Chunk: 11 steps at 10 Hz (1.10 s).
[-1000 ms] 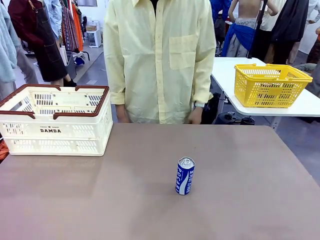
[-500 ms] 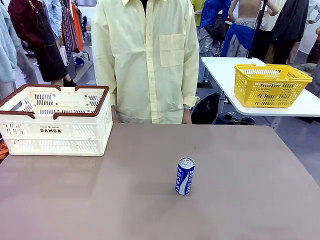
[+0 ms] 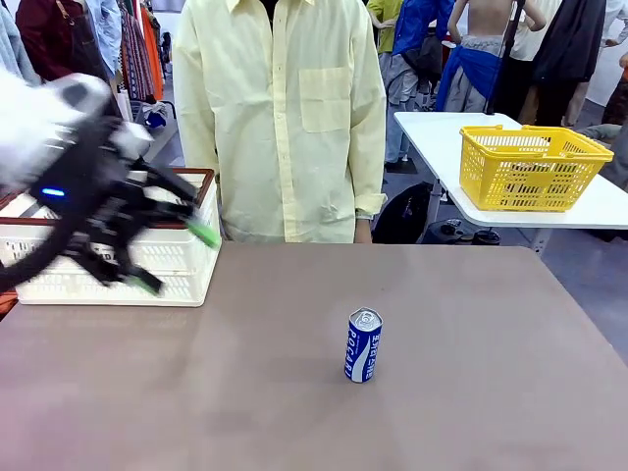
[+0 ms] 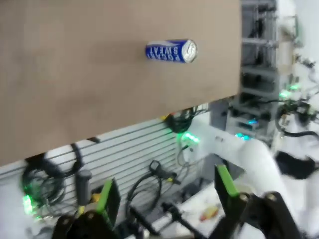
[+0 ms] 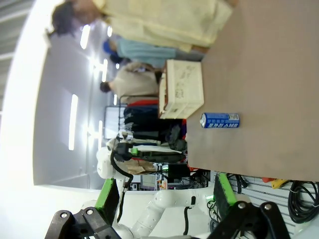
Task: Place the drinks into the Shopping basket.
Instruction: Pick up one drink and place it into the Shopping basket.
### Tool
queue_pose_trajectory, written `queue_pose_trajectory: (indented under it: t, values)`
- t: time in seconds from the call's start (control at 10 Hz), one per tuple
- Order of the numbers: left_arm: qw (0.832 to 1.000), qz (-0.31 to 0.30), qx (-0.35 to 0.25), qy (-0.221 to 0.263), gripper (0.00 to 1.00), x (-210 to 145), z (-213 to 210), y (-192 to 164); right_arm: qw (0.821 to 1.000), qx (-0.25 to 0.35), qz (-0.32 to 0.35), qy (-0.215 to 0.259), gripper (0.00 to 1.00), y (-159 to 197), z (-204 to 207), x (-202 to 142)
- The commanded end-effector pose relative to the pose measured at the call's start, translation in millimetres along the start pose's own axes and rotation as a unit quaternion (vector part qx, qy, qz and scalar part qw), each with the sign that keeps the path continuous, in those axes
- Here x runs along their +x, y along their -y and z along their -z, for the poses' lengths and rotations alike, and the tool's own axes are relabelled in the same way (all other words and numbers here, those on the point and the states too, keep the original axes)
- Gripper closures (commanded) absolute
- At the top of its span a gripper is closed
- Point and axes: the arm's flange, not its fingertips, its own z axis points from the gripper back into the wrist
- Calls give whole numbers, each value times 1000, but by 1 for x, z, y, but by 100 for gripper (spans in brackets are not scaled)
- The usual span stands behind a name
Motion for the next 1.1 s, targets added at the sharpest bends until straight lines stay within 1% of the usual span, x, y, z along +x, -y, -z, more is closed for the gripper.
queue_pose_trajectory:
  t: [0.0,0.1,0.2,0.3,0.4,0.6,0.7,0.8,0.9,1.0]
  values:
    - [998,-33,55,-5,0,36,37,19,1000,12,-14,5,0,-3,0,2]
    - [995,-28,93,-16,0,31,70,27,1000,12,-14,5,0,-3,0,2]
    - [996,-20,85,-15,0,26,87,30,1000,12,-14,5,0,-3,0,2]
    - [998,-11,53,-35,0,20,77,27,1000,12,-14,5,0,-3,0,2]
    - [997,-8,80,-18,0,19,91,34,1000,12,-14,5,0,-3,0,2]
    - [997,-8,80,-18,0,19,91,34,1000,12,-14,5,0,-3,0,2]
    - [997,0,75,-30,0,24,98,32,1000,12,-14,5,0,-3,0,2]
    - [992,53,110,-10,0,17,116,47,1000,12,-14,5,0,-3,0,2]
    - [986,66,149,-20,0,26,141,67,1000,12,-14,5,0,-3,0,2]
    - [981,63,182,-9,0,38,163,86,1000,12,-14,5,0,-3,0,2]
